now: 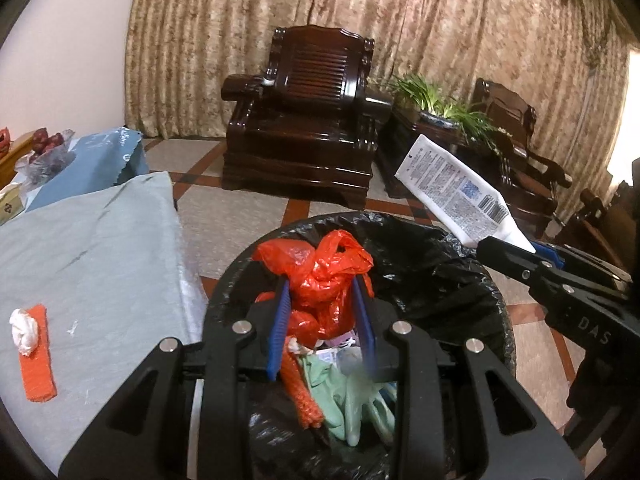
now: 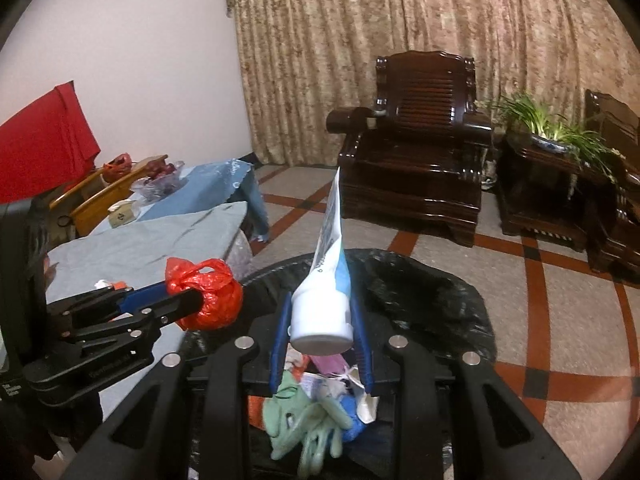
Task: Collect trash
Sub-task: 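Carry bag and tube over the black bin and open both tools to drop them, then move the right tool back to the table and grasp the white tissue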
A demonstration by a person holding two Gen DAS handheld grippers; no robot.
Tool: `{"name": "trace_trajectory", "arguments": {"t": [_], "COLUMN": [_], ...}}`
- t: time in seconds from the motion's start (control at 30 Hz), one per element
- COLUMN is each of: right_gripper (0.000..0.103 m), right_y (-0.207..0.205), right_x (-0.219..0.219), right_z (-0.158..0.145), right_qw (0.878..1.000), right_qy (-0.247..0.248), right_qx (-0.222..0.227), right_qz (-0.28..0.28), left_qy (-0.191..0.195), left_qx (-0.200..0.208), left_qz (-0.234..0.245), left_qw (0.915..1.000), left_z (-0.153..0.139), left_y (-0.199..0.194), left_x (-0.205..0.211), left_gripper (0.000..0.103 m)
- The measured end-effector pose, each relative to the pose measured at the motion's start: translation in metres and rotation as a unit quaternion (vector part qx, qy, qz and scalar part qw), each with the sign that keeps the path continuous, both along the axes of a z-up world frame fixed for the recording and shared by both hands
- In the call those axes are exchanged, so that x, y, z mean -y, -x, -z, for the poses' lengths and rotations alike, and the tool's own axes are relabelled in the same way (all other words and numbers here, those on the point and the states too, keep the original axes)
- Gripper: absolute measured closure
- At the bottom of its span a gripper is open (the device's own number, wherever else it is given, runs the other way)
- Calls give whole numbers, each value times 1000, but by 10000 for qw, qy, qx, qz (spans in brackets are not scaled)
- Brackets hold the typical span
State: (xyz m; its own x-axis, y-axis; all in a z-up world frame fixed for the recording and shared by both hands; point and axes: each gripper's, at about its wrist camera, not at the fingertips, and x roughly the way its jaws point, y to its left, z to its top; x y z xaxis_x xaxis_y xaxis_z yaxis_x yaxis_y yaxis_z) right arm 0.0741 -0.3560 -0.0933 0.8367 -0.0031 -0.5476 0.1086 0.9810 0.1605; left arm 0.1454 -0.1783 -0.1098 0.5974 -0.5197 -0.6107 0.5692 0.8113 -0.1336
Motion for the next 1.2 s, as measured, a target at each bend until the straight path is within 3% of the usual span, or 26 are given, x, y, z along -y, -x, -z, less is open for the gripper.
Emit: {"name": "trace_trajectory", "arguments": {"t": [0.3, 0.4, 0.47, 0.5, 0.6, 0.73, 0.83, 1.2], "right_gripper": [75, 74, 64, 54, 42, 13, 6, 6], "right_y": [1, 0, -1, 0, 5, 9, 9, -10], "right_x": [14, 17, 19, 20, 23, 20, 11, -42], "right_z": [11, 16, 19, 20, 19, 13, 10, 2], "right_qw": [9999, 9995, 9990, 9987, 9984, 9982, 9988, 9997], "right_qy": [15, 51, 73, 96, 104, 172, 176, -8], "right_qx": [-106, -220, -314, -328, -302, -222, -194, -127], "right_qz": [121, 204, 320, 369, 466, 536, 414, -207], "left_qy": [-49, 37, 121, 126, 141, 109, 101, -98], "left_qx": [11, -79, -76, -50, -49, 7, 54, 221], "left_qz": [135, 254, 318, 311, 278, 68, -146, -1147], "left_qw": [9999, 9996, 9994, 9994, 9995, 9999, 9998, 9931], "left_z": [3, 6, 6, 5, 5, 2, -3, -19], "left_y": [-8, -10, -8, -6, -3, -2, -1, 8], "left_x": [17, 20, 17, 16, 10, -10, -31, -118], "left_gripper": [73, 62, 35, 32, 29, 19, 14, 9]}}
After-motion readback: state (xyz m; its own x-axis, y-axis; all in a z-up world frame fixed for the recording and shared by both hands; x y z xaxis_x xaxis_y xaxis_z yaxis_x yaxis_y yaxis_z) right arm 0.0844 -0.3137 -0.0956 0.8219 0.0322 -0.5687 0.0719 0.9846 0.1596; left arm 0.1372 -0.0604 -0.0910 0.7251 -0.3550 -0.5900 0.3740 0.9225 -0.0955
